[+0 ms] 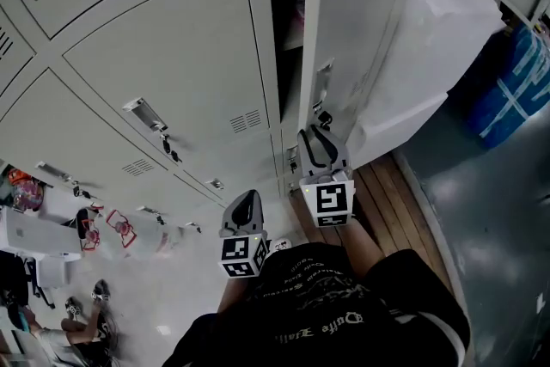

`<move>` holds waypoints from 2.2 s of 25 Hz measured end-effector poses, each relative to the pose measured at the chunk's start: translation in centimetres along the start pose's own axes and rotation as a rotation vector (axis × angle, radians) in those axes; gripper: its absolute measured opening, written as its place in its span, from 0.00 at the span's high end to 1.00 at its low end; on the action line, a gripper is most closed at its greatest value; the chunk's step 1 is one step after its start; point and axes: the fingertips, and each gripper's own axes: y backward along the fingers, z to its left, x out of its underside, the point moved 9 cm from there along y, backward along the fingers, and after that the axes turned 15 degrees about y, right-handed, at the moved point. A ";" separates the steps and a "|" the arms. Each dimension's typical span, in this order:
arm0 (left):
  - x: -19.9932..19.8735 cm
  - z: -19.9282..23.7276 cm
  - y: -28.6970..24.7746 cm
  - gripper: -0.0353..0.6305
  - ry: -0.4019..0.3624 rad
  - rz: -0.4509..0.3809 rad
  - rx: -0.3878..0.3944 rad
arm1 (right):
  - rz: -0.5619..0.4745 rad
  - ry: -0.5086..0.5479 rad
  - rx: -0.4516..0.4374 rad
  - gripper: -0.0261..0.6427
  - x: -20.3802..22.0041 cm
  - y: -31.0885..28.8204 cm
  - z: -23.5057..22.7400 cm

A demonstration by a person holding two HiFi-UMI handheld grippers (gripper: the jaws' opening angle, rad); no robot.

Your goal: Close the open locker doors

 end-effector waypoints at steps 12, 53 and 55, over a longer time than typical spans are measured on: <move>-0.4 1.4 -0.4 0.94 0.014 -0.026 -0.058 | 0.027 -0.016 0.026 0.83 -0.8 -5.1 1.1; -2.0 -2.8 -6.7 0.94 -0.021 0.044 0.162 | -0.029 -0.193 -0.090 0.72 -1.7 0.6 -6.0; -2.2 -3.7 -7.1 0.94 -0.035 0.045 0.194 | -0.037 -0.182 -0.038 0.72 -1.9 2.0 -8.3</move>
